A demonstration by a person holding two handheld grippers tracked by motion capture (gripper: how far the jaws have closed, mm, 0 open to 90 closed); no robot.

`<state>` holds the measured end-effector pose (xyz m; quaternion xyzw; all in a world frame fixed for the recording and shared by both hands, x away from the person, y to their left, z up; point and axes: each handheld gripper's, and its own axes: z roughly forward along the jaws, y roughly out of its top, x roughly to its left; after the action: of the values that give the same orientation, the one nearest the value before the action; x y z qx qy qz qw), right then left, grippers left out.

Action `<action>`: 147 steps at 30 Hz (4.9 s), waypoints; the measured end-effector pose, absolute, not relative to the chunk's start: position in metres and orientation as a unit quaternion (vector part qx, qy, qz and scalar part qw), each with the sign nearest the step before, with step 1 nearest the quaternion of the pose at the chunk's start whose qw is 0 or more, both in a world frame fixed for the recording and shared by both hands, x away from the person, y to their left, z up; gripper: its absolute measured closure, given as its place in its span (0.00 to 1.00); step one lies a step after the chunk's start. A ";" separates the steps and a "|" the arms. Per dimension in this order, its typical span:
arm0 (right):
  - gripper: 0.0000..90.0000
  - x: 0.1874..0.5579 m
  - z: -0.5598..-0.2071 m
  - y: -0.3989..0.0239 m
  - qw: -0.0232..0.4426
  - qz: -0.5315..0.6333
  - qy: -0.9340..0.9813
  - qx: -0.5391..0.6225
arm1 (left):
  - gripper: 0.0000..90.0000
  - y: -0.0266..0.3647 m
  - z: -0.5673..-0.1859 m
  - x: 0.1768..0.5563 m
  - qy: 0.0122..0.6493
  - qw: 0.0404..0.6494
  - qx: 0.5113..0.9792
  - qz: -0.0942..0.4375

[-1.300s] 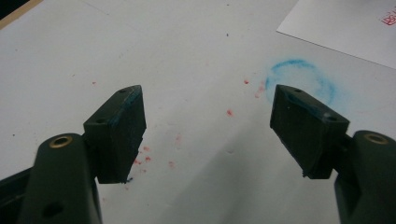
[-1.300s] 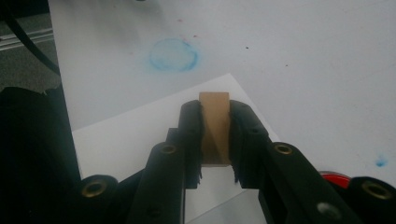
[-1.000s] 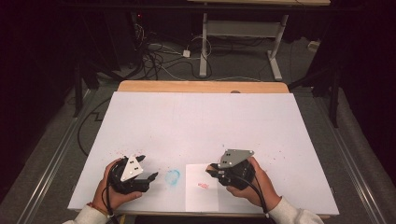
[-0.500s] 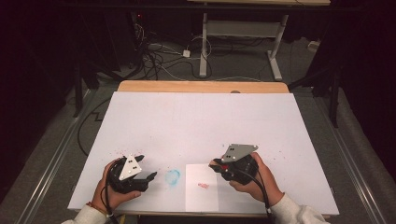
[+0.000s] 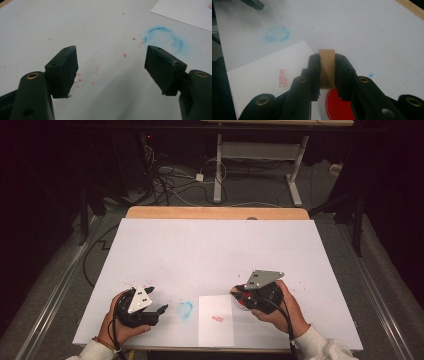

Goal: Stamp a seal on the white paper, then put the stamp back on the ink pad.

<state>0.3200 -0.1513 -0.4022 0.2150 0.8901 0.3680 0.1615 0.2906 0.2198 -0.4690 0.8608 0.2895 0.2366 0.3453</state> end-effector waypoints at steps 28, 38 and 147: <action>0.84 0.332 -0.401 -0.169 0.172 0.355 0.887 0.241 | 0.29 0.223 -0.470 0.289 0.294 0.343 0.862 0.228; 0.84 0.336 -0.409 -0.171 0.174 0.337 0.892 0.246 | 0.29 0.224 -0.470 0.286 0.294 0.340 0.863 0.230; 0.23 0.303 -0.401 -0.222 0.324 0.413 0.816 0.244 | 0.29 0.214 -0.470 0.286 0.283 0.327 0.872 0.231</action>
<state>0.3034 -0.2223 -0.4010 0.2442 0.8156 0.4127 0.3238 0.2859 0.2140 -0.4696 0.8717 0.2825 0.2311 0.3270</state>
